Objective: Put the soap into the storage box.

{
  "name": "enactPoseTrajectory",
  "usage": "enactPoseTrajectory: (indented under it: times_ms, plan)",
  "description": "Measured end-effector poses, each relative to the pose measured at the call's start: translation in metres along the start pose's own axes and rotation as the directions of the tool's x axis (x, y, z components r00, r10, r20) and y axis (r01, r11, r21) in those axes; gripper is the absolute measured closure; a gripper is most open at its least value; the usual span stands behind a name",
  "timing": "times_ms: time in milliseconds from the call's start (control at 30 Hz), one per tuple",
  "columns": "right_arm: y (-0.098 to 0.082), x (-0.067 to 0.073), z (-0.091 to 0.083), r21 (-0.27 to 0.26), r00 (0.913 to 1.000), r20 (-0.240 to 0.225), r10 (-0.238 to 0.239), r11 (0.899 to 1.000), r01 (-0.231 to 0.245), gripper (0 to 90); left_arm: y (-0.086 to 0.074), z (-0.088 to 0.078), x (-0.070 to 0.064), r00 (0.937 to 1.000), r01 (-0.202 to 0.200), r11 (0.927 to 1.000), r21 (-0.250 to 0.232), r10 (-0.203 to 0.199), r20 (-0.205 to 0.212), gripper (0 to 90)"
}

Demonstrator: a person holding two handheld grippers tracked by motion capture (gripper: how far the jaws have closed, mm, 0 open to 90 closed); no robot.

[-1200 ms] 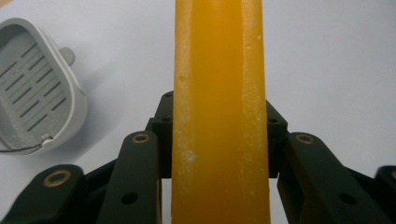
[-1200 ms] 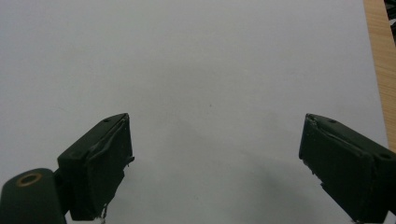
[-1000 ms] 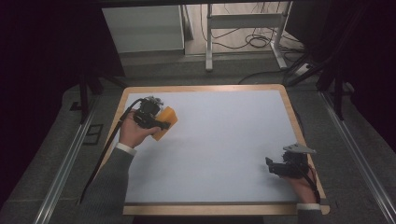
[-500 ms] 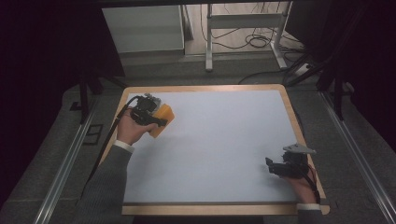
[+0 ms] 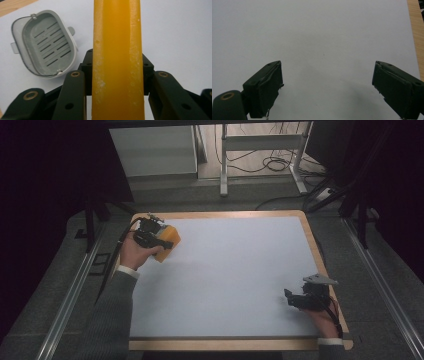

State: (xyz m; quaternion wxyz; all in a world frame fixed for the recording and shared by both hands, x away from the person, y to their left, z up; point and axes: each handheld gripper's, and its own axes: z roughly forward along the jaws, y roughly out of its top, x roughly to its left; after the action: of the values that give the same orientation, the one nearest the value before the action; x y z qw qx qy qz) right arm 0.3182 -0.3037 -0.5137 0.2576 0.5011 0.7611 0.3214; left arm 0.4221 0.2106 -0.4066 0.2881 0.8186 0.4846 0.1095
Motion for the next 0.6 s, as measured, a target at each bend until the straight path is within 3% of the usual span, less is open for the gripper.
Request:
enactPoseTrajectory:
  times_ms: [367, 600]
  plan:
    - [0.0, 0.0, 0.0, 0.0, 1.0, 0.001, 0.0, 1.0, 0.0, 9.6, 0.006, 0.002, 0.017, 0.9988, 0.047, 0.9988, 0.011, -0.047, -0.013, 61.4]
    - [0.0, 0.0, 0.0, 0.0, 1.0, -0.001, 0.001, 1.0, -0.001, 9.6, 0.013, 0.0, 0.022, 0.9983, 0.054, 0.9985, 0.006, -0.054, -0.023, 61.5]
